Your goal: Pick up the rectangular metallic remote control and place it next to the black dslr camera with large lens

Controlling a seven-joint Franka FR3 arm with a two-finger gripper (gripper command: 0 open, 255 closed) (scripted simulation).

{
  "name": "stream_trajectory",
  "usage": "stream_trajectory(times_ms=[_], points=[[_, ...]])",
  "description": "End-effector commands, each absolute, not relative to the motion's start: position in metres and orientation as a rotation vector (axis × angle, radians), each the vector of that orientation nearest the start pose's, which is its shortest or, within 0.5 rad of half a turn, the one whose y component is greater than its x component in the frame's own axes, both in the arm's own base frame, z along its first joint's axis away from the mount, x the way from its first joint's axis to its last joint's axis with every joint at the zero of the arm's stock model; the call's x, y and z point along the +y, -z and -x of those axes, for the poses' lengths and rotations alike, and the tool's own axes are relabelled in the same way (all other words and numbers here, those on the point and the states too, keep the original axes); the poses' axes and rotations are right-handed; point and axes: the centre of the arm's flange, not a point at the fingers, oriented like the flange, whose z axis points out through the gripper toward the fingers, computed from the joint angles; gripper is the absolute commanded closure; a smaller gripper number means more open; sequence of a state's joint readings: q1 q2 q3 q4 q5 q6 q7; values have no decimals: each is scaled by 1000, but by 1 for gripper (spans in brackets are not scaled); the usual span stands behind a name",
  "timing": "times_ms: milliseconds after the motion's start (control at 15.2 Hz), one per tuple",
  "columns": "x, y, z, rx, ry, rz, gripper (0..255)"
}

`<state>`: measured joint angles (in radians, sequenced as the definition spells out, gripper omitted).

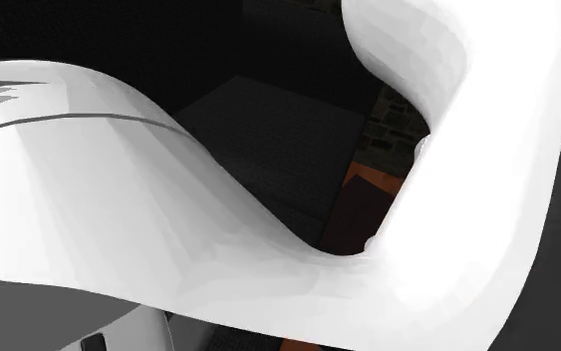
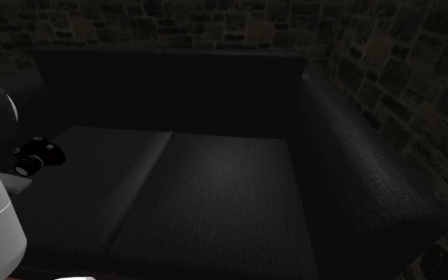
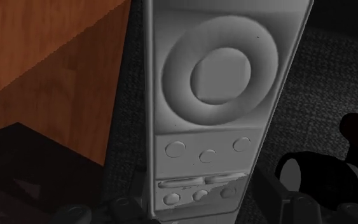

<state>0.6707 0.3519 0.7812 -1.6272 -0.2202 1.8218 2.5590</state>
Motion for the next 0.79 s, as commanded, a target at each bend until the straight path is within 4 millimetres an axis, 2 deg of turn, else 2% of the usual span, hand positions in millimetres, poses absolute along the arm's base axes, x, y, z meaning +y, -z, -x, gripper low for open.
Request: stream_trajectory(times_ms=[0,726], points=[[620,-454,-141,1618,-30,2746,255],[620,-396,-141,1618,-30,2746,255]])
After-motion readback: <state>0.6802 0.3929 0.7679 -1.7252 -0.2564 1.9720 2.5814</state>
